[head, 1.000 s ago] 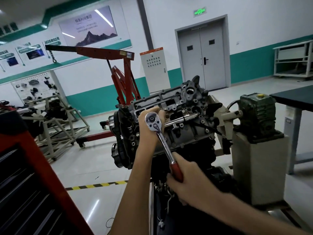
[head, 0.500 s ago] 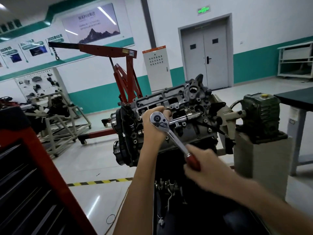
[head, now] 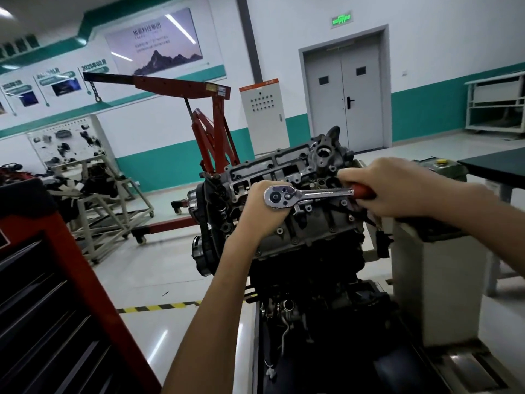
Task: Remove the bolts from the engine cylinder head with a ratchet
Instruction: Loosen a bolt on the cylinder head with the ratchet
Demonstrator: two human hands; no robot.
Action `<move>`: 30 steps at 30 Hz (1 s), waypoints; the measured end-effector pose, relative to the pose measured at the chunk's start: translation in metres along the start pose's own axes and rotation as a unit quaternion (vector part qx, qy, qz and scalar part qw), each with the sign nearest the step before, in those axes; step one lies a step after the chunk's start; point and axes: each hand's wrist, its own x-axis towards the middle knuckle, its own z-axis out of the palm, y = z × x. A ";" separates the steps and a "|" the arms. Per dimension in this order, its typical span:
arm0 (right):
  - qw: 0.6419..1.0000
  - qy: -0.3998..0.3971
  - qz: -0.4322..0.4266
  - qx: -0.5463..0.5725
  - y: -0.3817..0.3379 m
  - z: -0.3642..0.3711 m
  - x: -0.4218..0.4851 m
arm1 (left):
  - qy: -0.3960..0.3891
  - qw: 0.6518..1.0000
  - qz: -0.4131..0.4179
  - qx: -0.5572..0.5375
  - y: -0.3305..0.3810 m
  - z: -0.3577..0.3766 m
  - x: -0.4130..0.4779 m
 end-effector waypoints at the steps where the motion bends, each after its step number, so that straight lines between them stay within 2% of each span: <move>1: 1.000 0.002 0.005 0.005 -0.002 0.002 -0.001 | 0.025 1.000 -0.002 -0.014 -0.001 0.004 0.000; 3: 0.995 -0.022 0.039 0.094 -0.020 0.022 -0.014 | 0.105 0.993 -0.031 -0.053 -0.004 0.013 -0.003; 5: 0.965 -0.012 0.096 0.242 -0.054 0.048 -0.033 | 0.154 0.983 -0.051 -0.081 -0.006 0.018 -0.003; 8: 0.869 0.025 0.155 0.469 -0.119 0.078 -0.050 | 0.165 0.982 -0.070 -0.054 -0.001 0.023 0.005; 9: 0.839 0.034 0.163 0.518 -0.135 0.084 -0.050 | 0.164 0.982 -0.082 -0.048 0.000 0.024 0.006; 10: 0.825 0.041 0.163 0.540 -0.145 0.087 -0.049 | 0.162 0.981 -0.091 -0.046 0.000 0.024 0.006; 11: 0.830 0.041 0.155 0.535 -0.146 0.087 -0.046 | 0.160 0.982 -0.094 -0.047 -0.001 0.021 0.004; 13: 0.873 0.012 0.117 0.473 -0.127 0.074 -0.042 | 0.142 0.985 -0.073 -0.061 -0.005 0.010 -0.003; 17: 0.945 -0.121 0.016 0.304 -0.052 0.029 -0.023 | 0.029 0.998 -0.048 -0.026 -0.010 -0.010 -0.005; 18: 0.966 -0.122 -0.002 0.226 -0.035 0.018 -0.013 | 0.010 0.999 -0.047 -0.020 -0.012 -0.012 -0.003; 20: 0.997 -0.048 -0.033 0.053 -0.010 0.001 0.004 | -0.019 0.999 -0.046 -0.007 -0.013 -0.013 0.001; 22: 0.999 -0.008 -0.034 0.002 -0.004 -0.001 0.009 | -0.025 0.999 -0.032 -0.003 -0.013 -0.009 0.001; 24: 0.998 -0.037 -0.005 0.054 -0.013 0.017 -0.002 | 0.029 0.998 -0.028 -0.044 -0.013 -0.002 -0.002; 26: 0.983 -0.039 0.051 0.170 -0.039 0.042 -0.022 | 0.100 0.990 -0.041 -0.088 -0.013 0.007 -0.004; 28: 0.945 0.017 0.110 0.307 -0.074 0.064 -0.040 | 0.151 0.984 -0.036 -0.085 -0.013 0.017 -0.001; 30: 0.885 0.073 0.152 0.433 -0.115 0.084 -0.048 | 0.162 0.984 -0.035 -0.066 -0.011 0.025 0.006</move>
